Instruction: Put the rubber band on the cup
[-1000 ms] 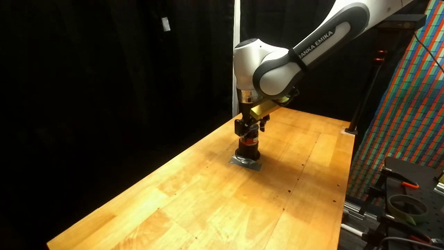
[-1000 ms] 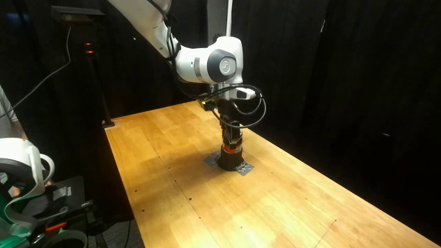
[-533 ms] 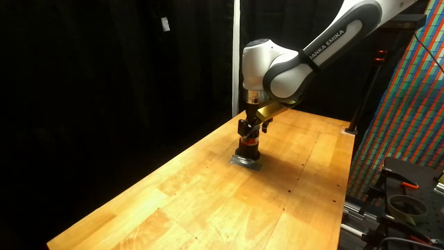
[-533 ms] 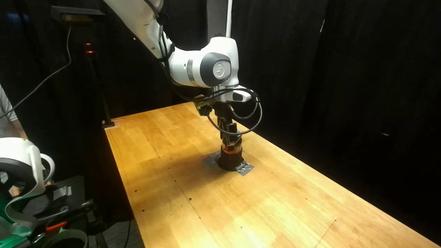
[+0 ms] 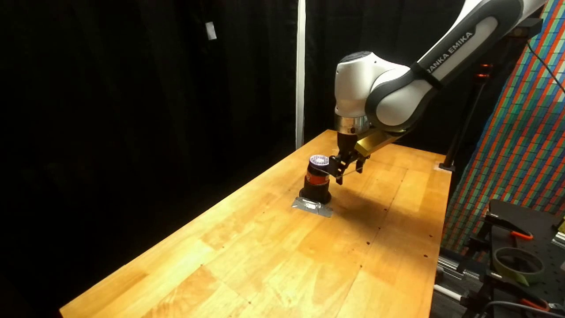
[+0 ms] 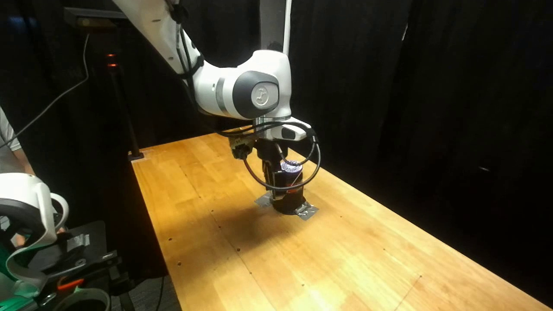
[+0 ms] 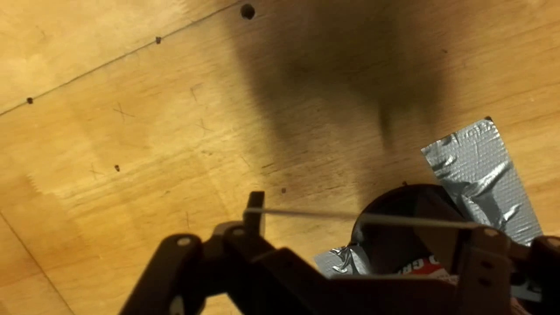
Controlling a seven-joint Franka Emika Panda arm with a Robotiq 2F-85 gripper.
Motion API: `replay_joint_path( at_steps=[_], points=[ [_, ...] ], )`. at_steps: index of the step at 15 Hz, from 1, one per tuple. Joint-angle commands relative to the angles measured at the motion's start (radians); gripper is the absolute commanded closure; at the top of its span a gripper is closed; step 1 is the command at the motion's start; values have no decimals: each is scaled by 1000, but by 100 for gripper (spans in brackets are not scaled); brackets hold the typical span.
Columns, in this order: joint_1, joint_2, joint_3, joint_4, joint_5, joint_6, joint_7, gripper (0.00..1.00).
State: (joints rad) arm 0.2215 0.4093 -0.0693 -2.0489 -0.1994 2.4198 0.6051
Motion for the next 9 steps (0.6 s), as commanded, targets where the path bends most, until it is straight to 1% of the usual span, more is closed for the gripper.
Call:
replay_joint_path(
  at_steps=[1,2,3,5,6,8,9],
  points=[
    [-11,-102,-5,-165,-17,107,-7,42],
    [-13,-115,-2,-193,-13,152,-12,49],
    [-11,-128,-4,-225,-18,212,-8,58],
    [-2,-151,-14,-285,-34,322,2,71],
    [6,-161,-23,-317,-49,380,10,80],
    [38,-169,-67,-379,-105,548,58,93],
    [65,-166,-105,-404,-135,643,87,93]
  ],
)
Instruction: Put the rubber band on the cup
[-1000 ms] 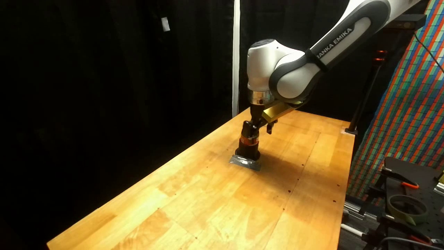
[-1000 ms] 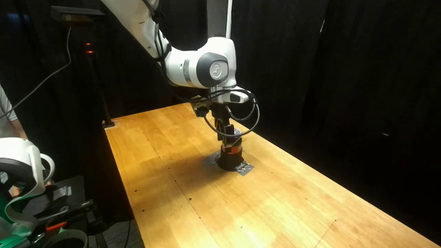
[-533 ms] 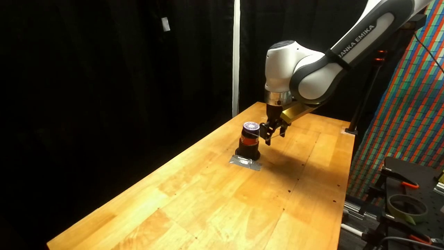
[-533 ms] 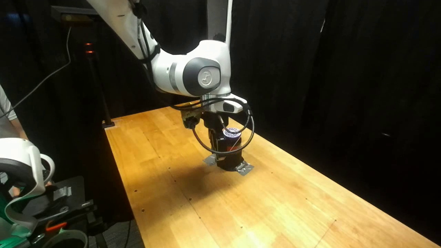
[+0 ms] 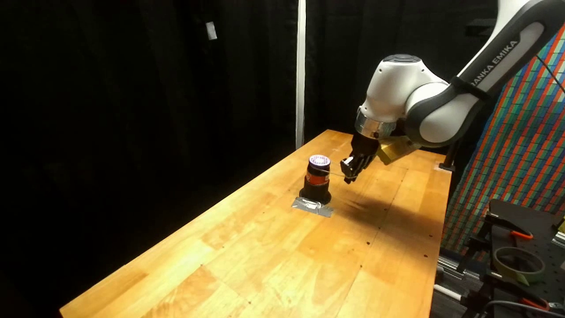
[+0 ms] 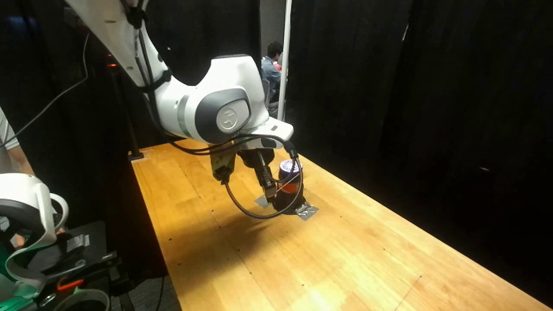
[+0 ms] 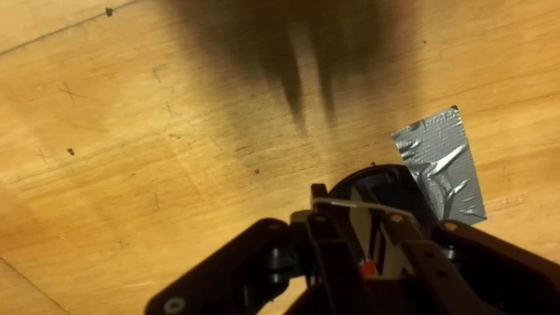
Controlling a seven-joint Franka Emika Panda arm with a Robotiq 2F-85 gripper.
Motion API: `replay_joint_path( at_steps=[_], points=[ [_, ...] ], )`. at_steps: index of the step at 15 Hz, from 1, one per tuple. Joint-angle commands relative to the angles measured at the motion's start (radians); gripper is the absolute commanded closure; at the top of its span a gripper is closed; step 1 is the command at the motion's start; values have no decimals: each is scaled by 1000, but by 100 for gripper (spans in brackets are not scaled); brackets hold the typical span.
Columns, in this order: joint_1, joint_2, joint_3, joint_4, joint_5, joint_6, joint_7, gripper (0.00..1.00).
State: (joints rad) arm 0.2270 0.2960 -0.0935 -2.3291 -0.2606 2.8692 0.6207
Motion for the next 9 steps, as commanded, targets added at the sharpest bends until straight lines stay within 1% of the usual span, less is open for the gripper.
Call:
replay_joint_path(
  at_steps=[1,2,3,4,5,6,7,9],
  points=[
    [80,-46,-118,-145,-134,278,122,96],
    [123,-33,-180,-158,-171,361,154,97],
    [173,-20,-248,-166,-194,425,174,95],
    [225,-5,-313,-175,-192,488,173,92],
    [277,13,-376,-184,-166,550,159,93],
    [321,32,-421,-197,-128,611,132,91],
    [354,46,-451,-214,-94,665,116,92],
    [397,72,-478,-248,-48,760,106,93]
  ],
)
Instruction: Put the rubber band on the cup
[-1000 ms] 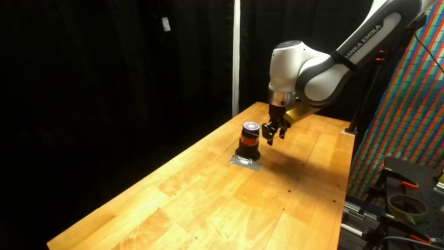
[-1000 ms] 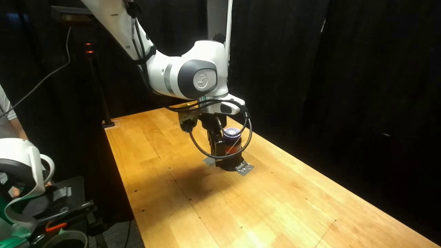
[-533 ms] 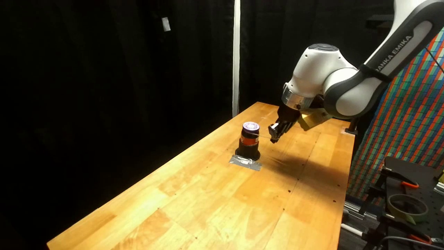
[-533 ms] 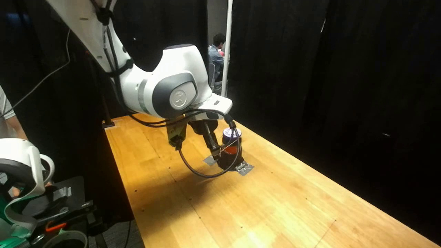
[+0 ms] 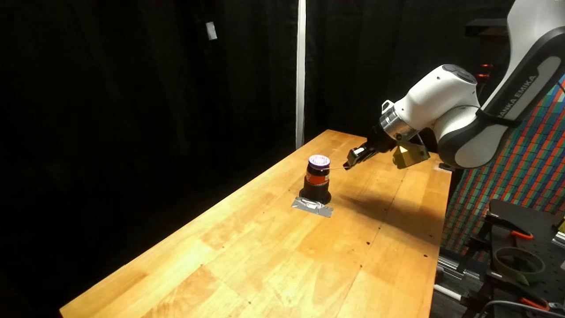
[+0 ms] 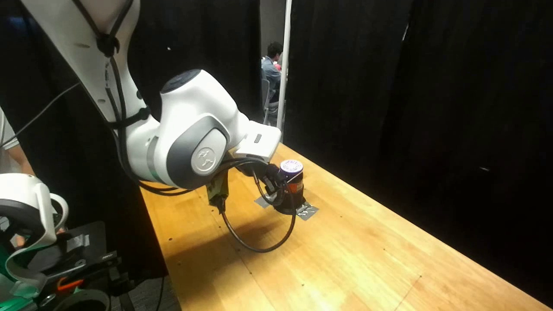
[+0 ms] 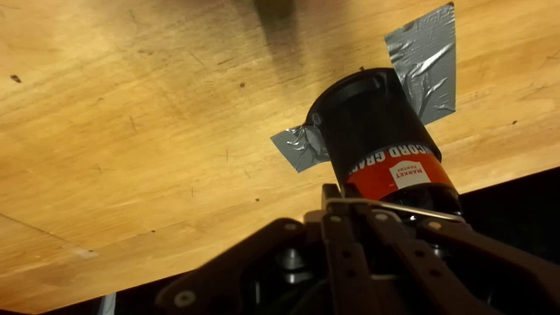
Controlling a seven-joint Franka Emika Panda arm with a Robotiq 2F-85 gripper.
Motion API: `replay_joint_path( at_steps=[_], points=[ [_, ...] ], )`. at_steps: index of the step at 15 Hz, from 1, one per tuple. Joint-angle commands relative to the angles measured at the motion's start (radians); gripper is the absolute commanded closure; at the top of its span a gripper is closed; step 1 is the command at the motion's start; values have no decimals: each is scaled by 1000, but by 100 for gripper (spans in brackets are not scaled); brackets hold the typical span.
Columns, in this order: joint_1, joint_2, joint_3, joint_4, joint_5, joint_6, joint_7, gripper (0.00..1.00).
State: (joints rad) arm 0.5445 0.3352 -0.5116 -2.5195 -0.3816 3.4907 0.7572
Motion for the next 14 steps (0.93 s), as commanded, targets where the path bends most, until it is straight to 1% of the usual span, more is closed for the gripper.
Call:
replay_joint_path(
  at_steps=[1,3,4,5,7,8,9,11,14],
  points=[
    [91,46,-59,-74,88,183,-29,93],
    [90,60,-35,-104,83,249,-15,93],
    [-71,33,166,-127,227,273,-181,93],
    [-97,44,208,-136,267,318,-198,92],
    [-212,68,365,-145,368,413,-276,92],
    [-254,85,422,-146,402,468,-298,93],
    [-291,106,470,-143,427,526,-314,93],
    [-345,147,538,-134,458,631,-331,93],
    [-397,210,600,-122,472,768,-345,92]
  ],
)
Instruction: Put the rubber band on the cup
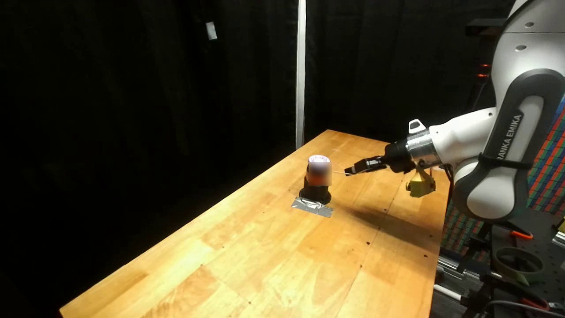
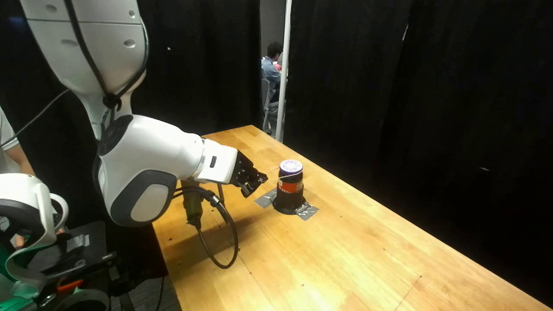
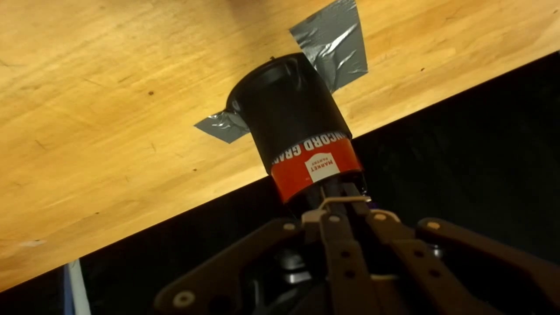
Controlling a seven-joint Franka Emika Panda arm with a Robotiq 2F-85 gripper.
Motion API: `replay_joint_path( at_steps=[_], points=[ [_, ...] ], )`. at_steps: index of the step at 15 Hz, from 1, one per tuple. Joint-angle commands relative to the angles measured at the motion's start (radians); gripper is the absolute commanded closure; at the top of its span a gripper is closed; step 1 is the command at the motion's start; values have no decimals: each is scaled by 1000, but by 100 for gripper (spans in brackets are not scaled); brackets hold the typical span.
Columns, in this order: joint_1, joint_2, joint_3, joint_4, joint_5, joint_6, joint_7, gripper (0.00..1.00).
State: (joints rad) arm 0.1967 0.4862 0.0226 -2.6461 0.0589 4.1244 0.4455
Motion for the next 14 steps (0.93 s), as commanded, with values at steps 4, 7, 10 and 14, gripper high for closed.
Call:
replay_joint_path(
  at_steps=[4,7,10,14],
  points=[
    [-85,40,107,98,57,101,-35,93],
    [-92,36,126,180,88,93,-29,92],
    [-91,85,131,147,83,148,-40,66],
    [-103,78,138,146,71,94,-31,65]
  ],
)
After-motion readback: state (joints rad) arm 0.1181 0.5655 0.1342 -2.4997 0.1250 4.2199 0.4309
